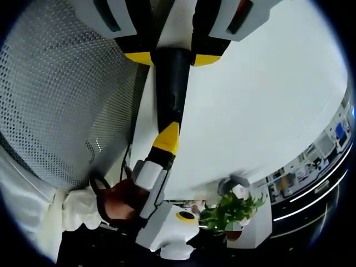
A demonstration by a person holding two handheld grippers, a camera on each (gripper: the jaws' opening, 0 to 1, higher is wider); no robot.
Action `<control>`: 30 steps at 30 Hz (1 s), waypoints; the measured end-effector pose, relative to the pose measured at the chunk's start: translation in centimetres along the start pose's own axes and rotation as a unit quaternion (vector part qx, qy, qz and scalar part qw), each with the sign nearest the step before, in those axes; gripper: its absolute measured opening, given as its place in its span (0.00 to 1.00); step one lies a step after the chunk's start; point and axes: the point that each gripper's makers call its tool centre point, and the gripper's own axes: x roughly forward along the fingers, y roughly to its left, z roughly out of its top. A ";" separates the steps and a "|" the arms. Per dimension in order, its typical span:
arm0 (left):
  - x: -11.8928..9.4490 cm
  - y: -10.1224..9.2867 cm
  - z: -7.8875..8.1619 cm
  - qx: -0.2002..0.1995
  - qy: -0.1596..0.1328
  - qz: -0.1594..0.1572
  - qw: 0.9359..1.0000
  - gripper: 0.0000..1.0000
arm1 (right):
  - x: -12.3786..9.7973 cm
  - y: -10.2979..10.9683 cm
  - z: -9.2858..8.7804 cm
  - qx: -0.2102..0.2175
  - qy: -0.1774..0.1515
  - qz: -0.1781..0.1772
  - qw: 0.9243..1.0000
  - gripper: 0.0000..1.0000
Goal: Press the specified remote control buttons in sequence, fully releasing each button before pressing the next.
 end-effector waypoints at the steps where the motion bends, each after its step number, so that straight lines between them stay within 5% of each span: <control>1: 0.0 0.0 0.0 0.000 0.000 0.000 1.000 0.24 | 0.0 0.0 0.0 0.004 0.002 -0.001 1.000 0.00; 10: 0.0 0.1 0.0 0.000 0.001 0.002 1.000 0.24 | -0.1 0.0 0.0 0.003 -0.004 0.012 1.000 0.00; 19: 0.0 0.1 0.0 -0.001 0.001 0.002 1.000 0.24 | -0.2 -0.1 0.2 0.046 0.007 0.026 0.999 0.00; 30: 0.0 0.1 0.0 0.000 0.002 0.003 1.000 0.24 | -0.5 0.8 0.0 0.028 0.015 0.033 0.999 0.00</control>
